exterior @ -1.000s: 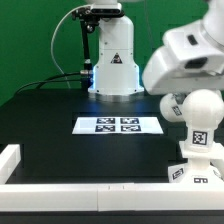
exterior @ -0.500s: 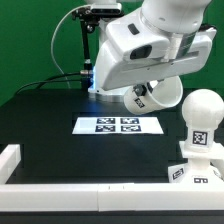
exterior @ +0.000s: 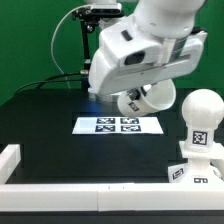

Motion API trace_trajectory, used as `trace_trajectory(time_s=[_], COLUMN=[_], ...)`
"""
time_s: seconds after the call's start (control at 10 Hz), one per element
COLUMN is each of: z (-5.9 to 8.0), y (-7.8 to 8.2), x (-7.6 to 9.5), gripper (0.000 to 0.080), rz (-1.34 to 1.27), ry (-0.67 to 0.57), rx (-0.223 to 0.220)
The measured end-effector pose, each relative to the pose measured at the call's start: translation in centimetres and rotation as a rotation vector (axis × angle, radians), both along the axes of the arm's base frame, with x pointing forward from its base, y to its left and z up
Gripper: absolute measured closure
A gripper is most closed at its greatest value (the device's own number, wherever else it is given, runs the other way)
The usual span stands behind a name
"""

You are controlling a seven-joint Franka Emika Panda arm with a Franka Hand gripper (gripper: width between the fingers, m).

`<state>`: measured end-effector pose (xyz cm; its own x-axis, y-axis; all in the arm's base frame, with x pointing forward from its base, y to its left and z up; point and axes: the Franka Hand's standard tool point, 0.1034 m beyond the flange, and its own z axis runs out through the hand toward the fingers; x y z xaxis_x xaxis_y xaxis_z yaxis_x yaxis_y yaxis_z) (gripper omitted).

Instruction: Assemble lamp

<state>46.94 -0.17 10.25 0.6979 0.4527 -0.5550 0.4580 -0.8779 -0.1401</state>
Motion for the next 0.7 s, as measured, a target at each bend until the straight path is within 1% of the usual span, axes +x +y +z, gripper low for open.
trace_trajectory(time_s=[0.1,0.2,0.3,0.4,0.7], z=[0.2,0.7,0.9,0.9,0.7], y=[-1.3,-2.3,-3.2,-3.3,-3.4], x=[-0.1,0.1,0.3,0.3,0.2], gripper=[0.0758,0.0758,0.0758,0.0758,0.0758], rz=[0.028,0.052,0.089,0.086,0.087], ry=[0.005,0.002,0.0,-0.001,0.004], rx=[-0.009,-0.006,0.007,0.014,0.013])
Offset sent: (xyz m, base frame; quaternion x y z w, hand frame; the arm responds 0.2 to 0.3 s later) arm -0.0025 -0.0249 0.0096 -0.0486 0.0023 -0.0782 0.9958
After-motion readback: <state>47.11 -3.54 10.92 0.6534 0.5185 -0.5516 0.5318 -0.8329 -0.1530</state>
